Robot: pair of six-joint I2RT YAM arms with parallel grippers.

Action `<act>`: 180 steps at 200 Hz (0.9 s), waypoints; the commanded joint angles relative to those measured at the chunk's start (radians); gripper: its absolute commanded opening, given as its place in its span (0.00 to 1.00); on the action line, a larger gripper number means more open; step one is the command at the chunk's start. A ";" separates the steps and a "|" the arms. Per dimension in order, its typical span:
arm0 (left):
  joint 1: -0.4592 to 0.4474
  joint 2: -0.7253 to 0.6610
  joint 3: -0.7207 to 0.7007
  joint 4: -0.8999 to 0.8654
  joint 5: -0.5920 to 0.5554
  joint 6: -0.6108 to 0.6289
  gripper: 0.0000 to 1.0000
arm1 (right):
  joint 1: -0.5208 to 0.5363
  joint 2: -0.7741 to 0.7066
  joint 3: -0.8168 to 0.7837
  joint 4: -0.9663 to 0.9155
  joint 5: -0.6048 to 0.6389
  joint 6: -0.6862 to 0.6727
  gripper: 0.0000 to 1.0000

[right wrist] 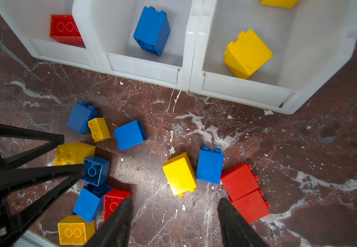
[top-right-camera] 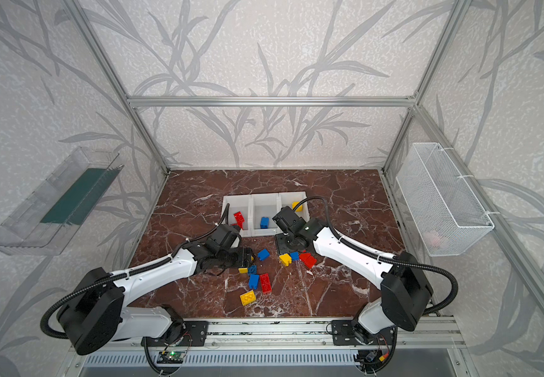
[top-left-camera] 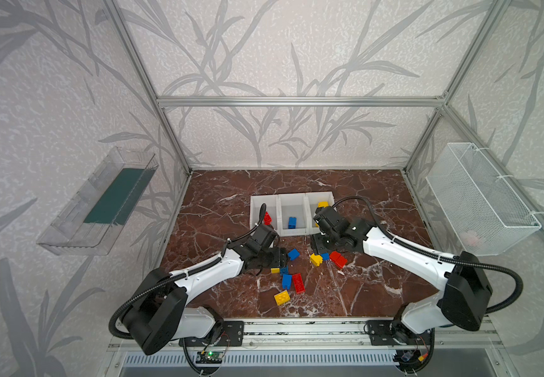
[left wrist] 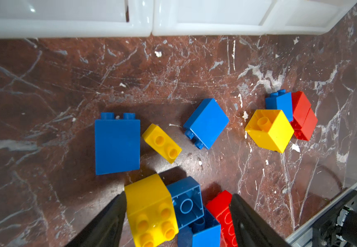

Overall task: Sort the legos into containers by color
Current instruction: Pick up the lego from the center of the table.

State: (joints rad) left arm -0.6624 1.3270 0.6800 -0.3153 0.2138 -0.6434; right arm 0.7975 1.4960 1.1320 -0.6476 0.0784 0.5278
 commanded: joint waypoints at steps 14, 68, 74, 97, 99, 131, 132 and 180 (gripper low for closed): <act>-0.018 -0.005 0.009 -0.081 -0.052 0.022 0.74 | -0.006 -0.020 -0.013 0.009 0.009 0.007 0.64; -0.023 0.054 0.028 -0.067 -0.037 0.032 0.53 | -0.006 -0.013 -0.017 0.014 0.003 0.008 0.64; -0.024 0.061 0.030 -0.067 -0.035 0.033 0.50 | -0.006 -0.014 -0.018 0.015 0.003 0.008 0.64; -0.024 0.072 0.030 -0.064 -0.034 0.034 0.41 | -0.006 -0.018 -0.023 0.015 0.004 0.009 0.64; -0.024 0.072 0.030 -0.065 -0.035 0.034 0.41 | -0.006 -0.019 -0.023 0.016 0.006 0.009 0.64; -0.025 0.054 0.043 -0.077 -0.050 0.046 0.35 | -0.009 -0.033 -0.027 0.013 0.012 0.013 0.63; -0.026 0.053 0.043 -0.079 -0.051 0.047 0.35 | -0.010 -0.035 -0.027 0.012 0.012 0.012 0.63; -0.022 0.042 0.184 -0.074 -0.111 0.149 0.34 | -0.068 -0.175 -0.064 -0.015 0.063 0.026 0.63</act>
State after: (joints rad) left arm -0.6815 1.3853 0.7647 -0.4030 0.1543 -0.5674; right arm 0.7677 1.4296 1.0954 -0.6346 0.0937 0.5350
